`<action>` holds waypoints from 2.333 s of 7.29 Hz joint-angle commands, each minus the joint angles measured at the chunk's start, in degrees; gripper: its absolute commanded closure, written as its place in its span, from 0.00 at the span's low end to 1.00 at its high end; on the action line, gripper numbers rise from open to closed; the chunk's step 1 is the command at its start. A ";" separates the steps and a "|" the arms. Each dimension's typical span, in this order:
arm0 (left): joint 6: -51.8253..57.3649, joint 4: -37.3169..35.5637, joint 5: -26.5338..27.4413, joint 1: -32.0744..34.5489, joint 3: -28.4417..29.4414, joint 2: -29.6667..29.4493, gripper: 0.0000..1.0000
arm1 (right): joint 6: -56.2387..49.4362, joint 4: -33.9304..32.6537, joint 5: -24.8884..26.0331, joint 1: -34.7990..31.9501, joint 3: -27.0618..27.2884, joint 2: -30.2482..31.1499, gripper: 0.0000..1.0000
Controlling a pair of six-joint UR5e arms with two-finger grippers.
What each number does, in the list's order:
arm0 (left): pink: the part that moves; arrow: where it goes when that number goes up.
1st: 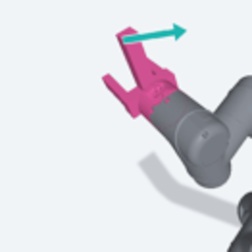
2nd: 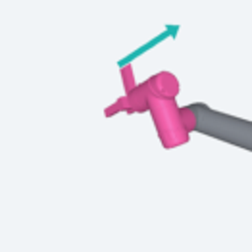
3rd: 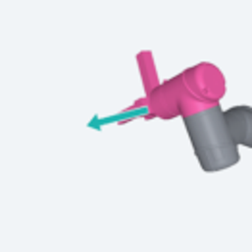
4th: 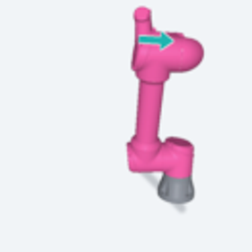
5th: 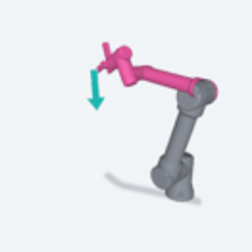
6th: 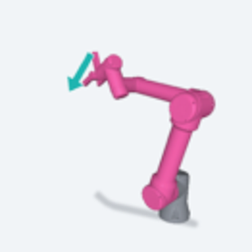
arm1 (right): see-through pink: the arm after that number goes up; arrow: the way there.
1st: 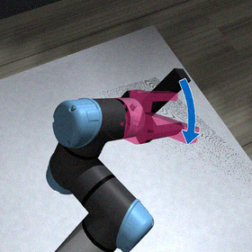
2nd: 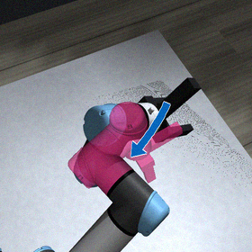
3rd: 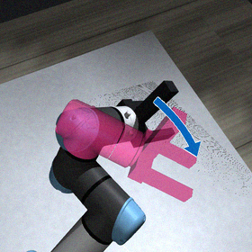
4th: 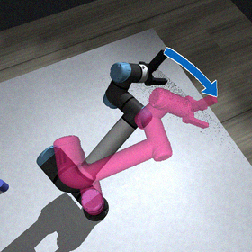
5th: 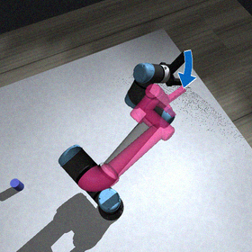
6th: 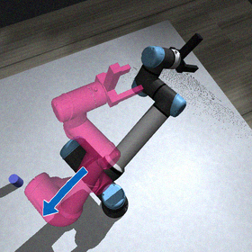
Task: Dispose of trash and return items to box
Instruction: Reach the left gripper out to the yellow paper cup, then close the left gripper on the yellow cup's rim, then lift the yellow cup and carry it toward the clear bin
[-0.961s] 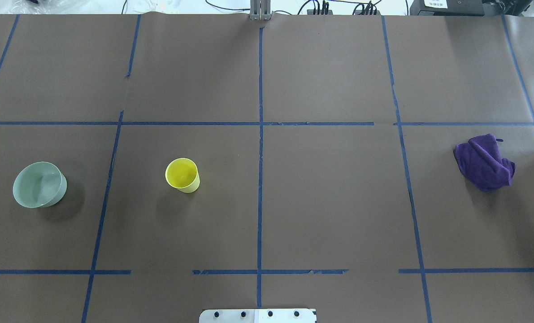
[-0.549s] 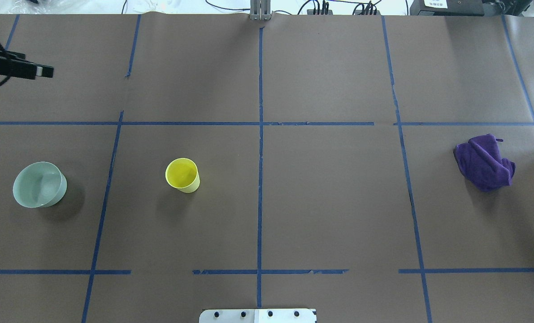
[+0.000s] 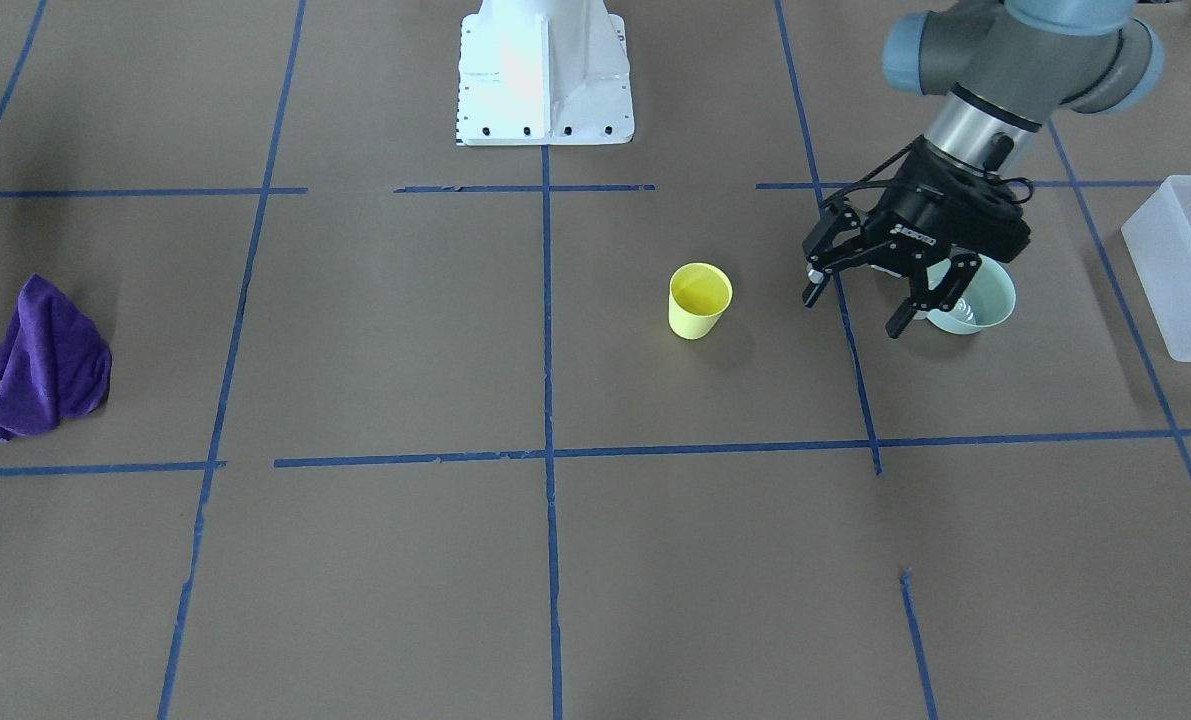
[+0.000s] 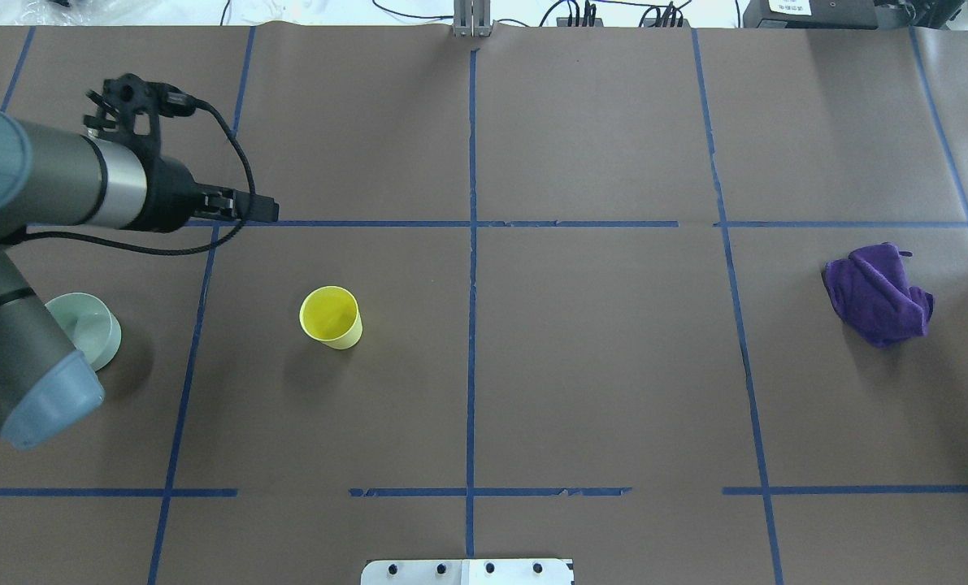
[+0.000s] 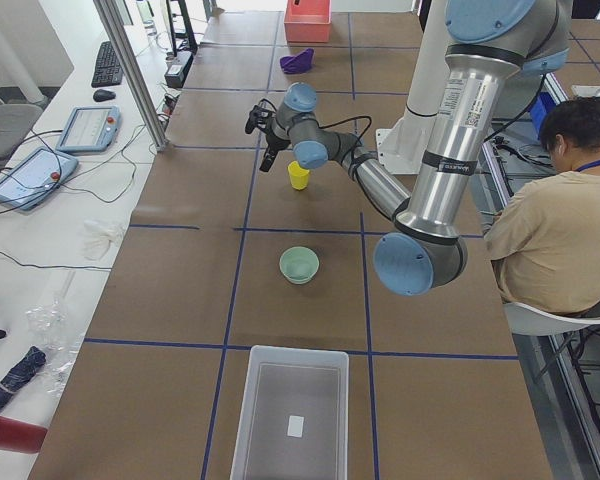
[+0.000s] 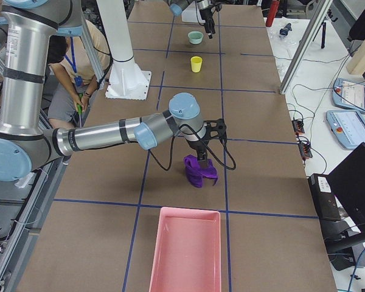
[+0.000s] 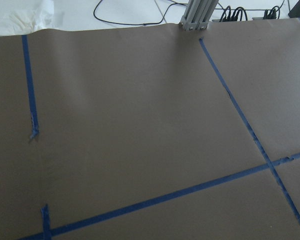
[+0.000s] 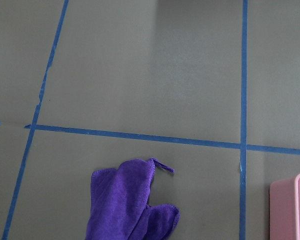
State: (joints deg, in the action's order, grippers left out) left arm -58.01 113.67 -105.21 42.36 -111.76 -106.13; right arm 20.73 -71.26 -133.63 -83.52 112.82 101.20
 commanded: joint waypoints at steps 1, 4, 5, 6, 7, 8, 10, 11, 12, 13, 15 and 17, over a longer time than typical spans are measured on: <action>-14.77 -2.40 8.23 -10.06 2.76 -1.00 0.09 | -0.07 0.25 0.03 0.11 -0.32 0.05 0.00; -20.82 -2.22 11.78 -13.79 4.88 -0.83 0.45 | -0.16 0.34 -0.06 0.20 -0.85 0.05 0.00; -20.39 -2.22 11.69 -14.67 4.89 -0.83 0.93 | -0.16 0.25 -0.06 0.20 -0.85 0.05 0.00; -20.30 -2.22 11.78 -15.29 4.36 -0.83 1.00 | -0.16 0.34 -0.06 0.20 -0.85 0.05 0.00; -19.08 -2.22 11.61 -14.86 3.31 -0.83 1.00 | -0.16 0.25 -0.06 0.20 -0.85 0.05 0.00; -14.20 -2.48 11.34 -14.16 0.43 -0.13 1.00 | -0.16 0.34 -0.06 0.20 -0.85 0.05 0.00; -3.05 -2.66 6.64 -5.77 -3.89 3.29 1.00 | -0.25 0.34 -0.06 0.29 -0.85 0.05 0.00; 6.15 -2.57 0.24 3.08 -5.64 5.83 1.00 | -0.25 0.34 -0.06 0.29 -0.85 0.05 0.00; 19.73 -2.57 -5.56 12.65 -5.92 9.33 1.00 | -0.34 0.34 -0.06 0.29 -0.85 0.05 0.00; 34.40 -2.57 -10.49 20.84 -5.23 12.85 1.00 | -0.34 0.34 -0.06 0.55 -0.85 -0.04 0.00; 58.15 -2.57 -17.46 34.55 0.98 16.47 1.00 | -0.34 0.34 -0.14 0.55 -0.85 -0.04 0.00; 79.10 -1.87 -21.26 47.23 9.24 19.11 1.00 | -0.42 0.34 -0.15 0.55 -0.93 -0.04 0.00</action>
State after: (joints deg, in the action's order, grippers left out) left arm 8.43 111.57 -124.21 81.85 -107.26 -88.53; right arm 20.33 -70.93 -133.79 -82.97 111.95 101.17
